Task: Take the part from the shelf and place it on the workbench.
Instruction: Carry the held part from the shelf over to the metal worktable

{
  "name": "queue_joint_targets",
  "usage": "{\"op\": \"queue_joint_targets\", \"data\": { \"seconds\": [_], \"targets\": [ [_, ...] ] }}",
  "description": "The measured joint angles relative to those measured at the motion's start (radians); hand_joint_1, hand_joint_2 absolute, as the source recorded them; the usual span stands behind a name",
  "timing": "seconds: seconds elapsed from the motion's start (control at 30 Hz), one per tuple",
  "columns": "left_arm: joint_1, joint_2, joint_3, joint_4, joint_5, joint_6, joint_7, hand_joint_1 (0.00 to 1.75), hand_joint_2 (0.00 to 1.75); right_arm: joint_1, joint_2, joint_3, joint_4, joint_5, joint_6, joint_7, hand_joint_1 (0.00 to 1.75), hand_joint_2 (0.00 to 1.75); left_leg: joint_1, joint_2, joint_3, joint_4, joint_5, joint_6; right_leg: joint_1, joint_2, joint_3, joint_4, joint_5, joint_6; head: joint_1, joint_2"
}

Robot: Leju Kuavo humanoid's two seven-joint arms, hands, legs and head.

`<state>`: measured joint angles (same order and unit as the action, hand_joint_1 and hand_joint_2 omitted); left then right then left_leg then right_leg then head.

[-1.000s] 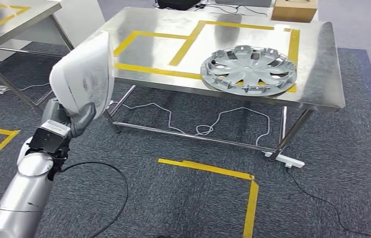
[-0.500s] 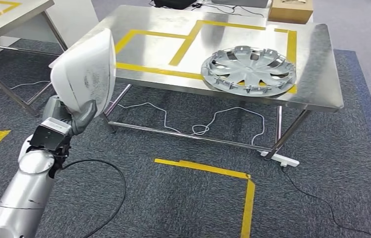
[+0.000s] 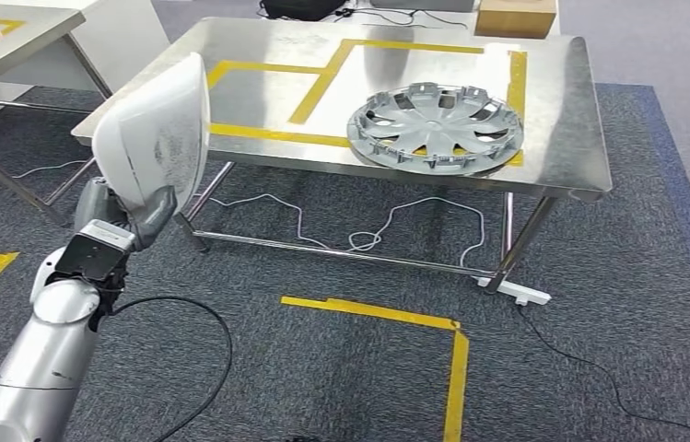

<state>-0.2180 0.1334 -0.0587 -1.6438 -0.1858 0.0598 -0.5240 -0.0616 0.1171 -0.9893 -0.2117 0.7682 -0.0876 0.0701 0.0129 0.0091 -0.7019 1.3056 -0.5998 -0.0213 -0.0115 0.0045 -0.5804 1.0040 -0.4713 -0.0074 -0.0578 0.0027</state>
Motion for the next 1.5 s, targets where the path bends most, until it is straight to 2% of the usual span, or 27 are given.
{"op": "queue_joint_targets", "data": {
  "seconds": [0.07,0.2,0.23,0.33,0.37,0.43,0.5,0.53,0.57,0.6,0.67,0.73,0.77,0.83,0.9,0.93,1.0,1.03,1.07,1.1,1.13,1.2,1.23,1.27,1.4,1.43,1.5],
  "targets": [
    [0.002,0.000,0.000,0.000,-0.002,0.003,0.001,1.75,1.75,0.000,0.000,0.000,0.000,0.001,0.001,0.000,0.00,1.75,0.000,0.000,0.003,-0.011,0.022,0.002,0.001,0.002,0.001,0.000,0.000,0.000,0.000,0.000],
    [0.002,0.001,0.000,0.000,-0.002,0.003,0.001,1.75,1.75,0.000,0.000,0.000,0.000,0.001,0.001,0.000,0.00,1.75,0.000,0.000,0.015,-0.038,0.041,0.003,0.001,0.003,0.001,0.001,0.000,0.000,0.000,0.000],
    [0.001,0.001,0.000,0.000,-0.002,0.004,0.001,1.75,1.75,0.000,0.000,0.000,0.000,0.001,0.001,0.000,0.00,1.75,0.000,-0.001,0.039,-0.090,0.068,0.006,0.001,0.004,0.003,0.001,-0.001,0.001,0.000,0.000],
    [-0.002,0.002,0.000,0.000,-0.002,0.007,0.002,1.75,1.75,0.000,0.001,-0.001,0.000,0.004,0.001,-0.001,0.00,1.75,-0.004,-0.006,0.118,-0.274,0.133,0.023,0.003,0.009,-0.003,0.002,-0.002,0.023,0.001,0.000],
    [-0.004,0.002,0.000,-0.001,-0.002,0.007,0.002,1.75,1.75,0.000,0.001,-0.001,0.000,0.005,0.001,-0.001,0.00,1.75,-0.004,-0.006,0.124,-0.291,0.133,0.029,0.003,0.008,-0.009,0.007,-0.006,0.032,0.002,0.000],
    [-0.007,0.002,0.000,-0.002,-0.002,0.008,0.002,1.75,1.75,-0.001,0.000,-0.001,0.000,0.007,0.002,-0.002,0.00,1.75,0.001,-0.005,0.127,-0.297,0.136,0.040,0.002,0.005,-0.038,0.063,-0.043,0.041,0.004,0.000],
    [-0.009,0.002,0.000,-0.002,-0.002,0.008,0.002,1.75,1.75,-0.001,0.001,-0.001,0.000,0.009,0.004,-0.002,0.00,1.75,0.000,-0.003,0.126,-0.297,0.135,0.046,0.000,0.004,-0.098,0.186,-0.101,0.046,0.006,0.000],
    [-0.009,0.002,0.000,-0.002,-0.002,0.008,0.002,1.75,1.75,0.000,0.001,-0.001,0.000,0.010,0.004,-0.002,0.00,1.75,-0.001,-0.002,0.126,-0.297,0.135,0.047,0.000,0.004,-0.127,0.242,-0.119,0.048,0.005,0.000],
    [-0.009,0.002,0.000,-0.002,-0.002,0.008,0.002,1.75,1.75,0.001,0.001,-0.001,0.000,0.012,0.005,-0.002,0.00,1.75,-0.002,-0.001,0.126,-0.296,0.134,0.048,0.000,0.004,-0.142,0.270,-0.120,0.049,0.005,0.000],
    [-0.009,0.001,0.000,-0.002,-0.002,0.009,0.002,1.75,1.75,0.001,0.001,-0.001,0.000,0.013,0.006,-0.002,0.00,1.75,-0.002,-0.001,0.127,-0.296,0.133,0.048,0.000,0.003,-0.139,0.259,-0.101,0.049,0.005,0.000],
    [-0.009,0.001,0.000,-0.002,-0.002,0.009,0.002,1.75,1.75,0.002,0.001,-0.001,0.000,0.014,0.007,-0.002,0.00,1.75,-0.002,-0.002,0.132,-0.296,0.129,0.044,0.000,0.001,-0.083,0.142,-0.034,0.044,0.006,0.000],
    [-0.011,0.001,0.000,-0.002,-0.002,0.010,0.003,1.75,1.75,-0.001,0.000,-0.001,0.000,0.015,0.007,-0.002,0.00,1.75,-0.006,-0.002,0.133,-0.294,0.125,0.035,0.002,-0.002,-0.023,0.031,-0.001,0.036,0.005,0.000],
    [-0.013,0.001,0.000,-0.002,-0.003,0.011,0.003,1.75,1.75,-0.002,0.001,-0.001,0.000,0.015,0.007,-0.002,0.00,1.75,-0.007,-0.002,0.133,-0.293,0.123,0.030,0.004,-0.003,-0.010,0.008,-0.002,0.032,0.005,0.000],
    [-0.015,0.001,-0.001,-0.002,-0.003,0.013,0.004,1.75,1.75,-0.001,0.001,-0.001,0.000,0.016,0.007,-0.002,0.00,1.75,-0.007,-0.002,0.134,-0.294,0.122,0.019,0.005,-0.001,-0.004,0.003,-0.006,0.023,0.003,0.000],
    [-0.017,0.001,-0.001,-0.002,-0.004,0.015,0.005,1.75,1.75,0.001,0.001,-0.002,0.000,0.016,0.008,-0.002,0.00,1.75,-0.004,-0.002,0.129,-0.273,0.108,0.008,0.003,0.000,0.003,-0.002,-0.006,0.012,0.001,0.000],
    [-0.018,0.002,-0.001,-0.002,-0.004,0.016,0.006,1.75,1.75,0.001,0.001,-0.002,0.000,0.016,0.008,-0.002,0.00,1.75,-0.003,-0.003,0.113,-0.237,0.089,0.004,0.000,0.000,0.008,-0.005,-0.007,0.006,0.000,0.000],
    [-0.019,0.002,-0.001,-0.002,-0.004,0.017,0.006,1.75,1.75,0.000,0.001,-0.002,0.000,0.016,0.009,-0.002,0.00,1.75,-0.002,-0.004,0.050,-0.110,0.037,-0.003,0.001,0.000,0.016,-0.006,-0.012,-0.002,-0.002,0.000],
    [-0.019,0.002,-0.001,-0.001,-0.004,0.018,0.006,1.75,1.75,0.000,0.001,-0.002,0.000,0.016,0.009,-0.002,0.00,1.75,-0.002,-0.004,0.017,-0.050,0.020,-0.005,0.001,0.001,0.020,-0.006,-0.016,-0.004,-0.002,0.000],
    [-0.018,0.002,-0.001,-0.001,-0.004,0.018,0.007,1.75,1.75,0.001,0.001,-0.002,0.000,0.016,0.009,-0.002,0.00,1.75,-0.002,-0.004,-0.007,-0.015,0.019,-0.006,0.002,0.002,0.025,-0.005,-0.019,-0.005,-0.002,0.000],
    [-0.018,0.002,-0.001,-0.001,-0.004,0.018,0.008,1.75,1.75,0.001,0.001,-0.002,0.000,0.016,0.010,-0.002,0.00,1.75,-0.002,-0.004,-0.013,-0.017,0.039,-0.005,0.002,0.003,0.030,-0.005,-0.023,-0.005,-0.002,0.000],
    [-0.018,0.002,-0.001,-0.001,-0.005,0.019,0.008,1.75,1.75,0.002,0.001,-0.002,0.000,0.016,0.010,-0.002,0.00,1.75,-0.002,-0.004,-0.002,-0.057,0.076,-0.003,0.002,0.005,0.037,-0.005,-0.028,-0.004,-0.002,0.000],
    [-0.019,0.002,-0.001,-0.001,-0.006,0.021,0.010,1.75,1.75,0.002,0.002,-0.002,0.000,0.017,0.012,-0.003,0.00,1.75,-0.004,-0.004,0.045,-0.182,0.153,0.006,0.004,0.008,0.048,-0.004,-0.039,0.002,-0.002,0.000],
    [-0.020,0.002,-0.001,-0.001,-0.007,0.023,0.011,1.75,1.75,0.002,0.003,-0.002,0.000,0.017,0.013,-0.006,0.00,1.75,-0.006,-0.005,0.067,-0.236,0.169,0.011,0.006,0.009,0.049,-0.003,-0.044,0.007,-0.002,0.000],
    [-0.020,0.002,-0.002,-0.001,-0.009,0.025,0.013,1.75,1.75,0.001,0.004,-0.002,0.000,0.018,0.014,-0.010,0.00,1.75,-0.008,-0.005,0.078,-0.266,0.171,0.016,0.007,0.009,0.048,-0.002,-0.047,0.012,-0.001,0.000],
    [-0.018,0.002,-0.002,-0.001,-0.013,0.036,0.018,1.75,1.75,0.001,0.004,-0.002,0.000,0.029,0.013,-0.036,0.00,1.75,-0.004,-0.007,0.088,-0.287,0.155,0.035,0.009,0.006,0.041,0.007,-0.063,0.031,0.001,0.000],
    [-0.018,0.002,-0.002,-0.001,-0.014,0.038,0.018,1.75,1.75,0.000,0.004,-0.002,0.000,0.031,0.011,-0.039,0.00,1.75,-0.002,-0.006,0.092,-0.290,0.154,0.040,0.008,0.005,0.025,0.039,-0.080,0.036,0.002,0.000],
    [-0.016,0.002,-0.002,-0.002,-0.014,0.040,0.018,1.75,1.75,0.000,0.004,-0.002,0.000,0.034,0.004,-0.041,0.00,1.75,-0.001,-0.005,0.097,-0.291,0.148,0.048,0.007,0.004,-0.045,0.161,-0.127,0.041,0.005,0.000]
  ]
}}
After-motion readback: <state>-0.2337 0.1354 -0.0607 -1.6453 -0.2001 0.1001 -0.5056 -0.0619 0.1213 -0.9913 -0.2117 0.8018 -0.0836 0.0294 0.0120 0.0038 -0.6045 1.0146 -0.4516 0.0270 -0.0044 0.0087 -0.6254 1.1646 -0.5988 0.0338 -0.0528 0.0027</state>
